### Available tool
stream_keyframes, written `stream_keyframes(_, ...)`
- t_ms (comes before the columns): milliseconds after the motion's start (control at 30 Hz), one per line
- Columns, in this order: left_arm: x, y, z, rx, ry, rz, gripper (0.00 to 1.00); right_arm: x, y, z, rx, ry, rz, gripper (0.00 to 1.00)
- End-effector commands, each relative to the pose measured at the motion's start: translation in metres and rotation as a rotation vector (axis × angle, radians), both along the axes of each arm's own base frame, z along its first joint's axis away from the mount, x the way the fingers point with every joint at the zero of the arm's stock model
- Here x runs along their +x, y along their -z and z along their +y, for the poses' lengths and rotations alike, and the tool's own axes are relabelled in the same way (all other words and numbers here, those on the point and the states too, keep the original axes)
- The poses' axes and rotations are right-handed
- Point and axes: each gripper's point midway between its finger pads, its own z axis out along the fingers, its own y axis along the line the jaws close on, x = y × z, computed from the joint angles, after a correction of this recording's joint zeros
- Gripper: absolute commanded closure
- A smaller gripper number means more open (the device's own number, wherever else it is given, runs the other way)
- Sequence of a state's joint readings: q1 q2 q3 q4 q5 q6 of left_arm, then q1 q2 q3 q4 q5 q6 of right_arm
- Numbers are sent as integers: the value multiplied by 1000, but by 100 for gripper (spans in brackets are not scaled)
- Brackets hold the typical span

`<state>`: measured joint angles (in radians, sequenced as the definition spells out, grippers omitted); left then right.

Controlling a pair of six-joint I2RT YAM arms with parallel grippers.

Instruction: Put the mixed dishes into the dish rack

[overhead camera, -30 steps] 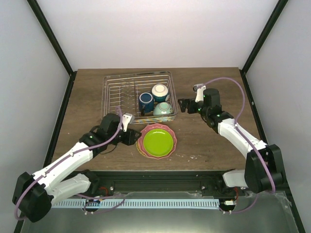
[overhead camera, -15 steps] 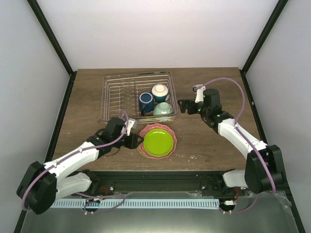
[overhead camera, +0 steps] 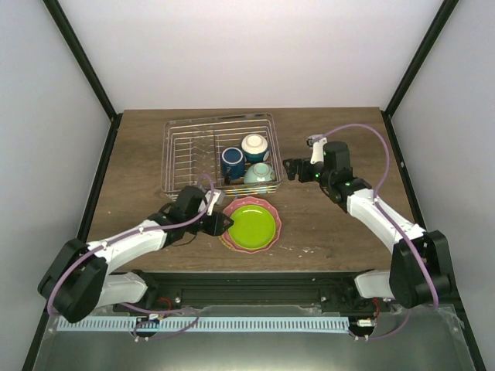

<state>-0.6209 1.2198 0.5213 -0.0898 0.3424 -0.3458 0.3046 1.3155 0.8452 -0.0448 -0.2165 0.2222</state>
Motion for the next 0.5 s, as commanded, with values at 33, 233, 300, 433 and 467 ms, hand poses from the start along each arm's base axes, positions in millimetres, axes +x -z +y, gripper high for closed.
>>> stream_keyframes(33,2,4,-8,-25,21,4,53,7,-12,3,-7,-3,-24,0)
stream_keyframes(233,2,13,-13,-31,37,35,54,9,-10,3,-11,-1,-21,0)
stream_keyframes(300,1,14,-16,-39,42,44,55,9,-10,3,-12,0,-19,0)
stream_keyframes(433,0,18,-19,-49,55,64,56,10,-9,2,-14,5,-19,0)
stream_keyframes(467,-1,19,-21,-54,60,70,56,10,-9,2,-13,6,-19,0)
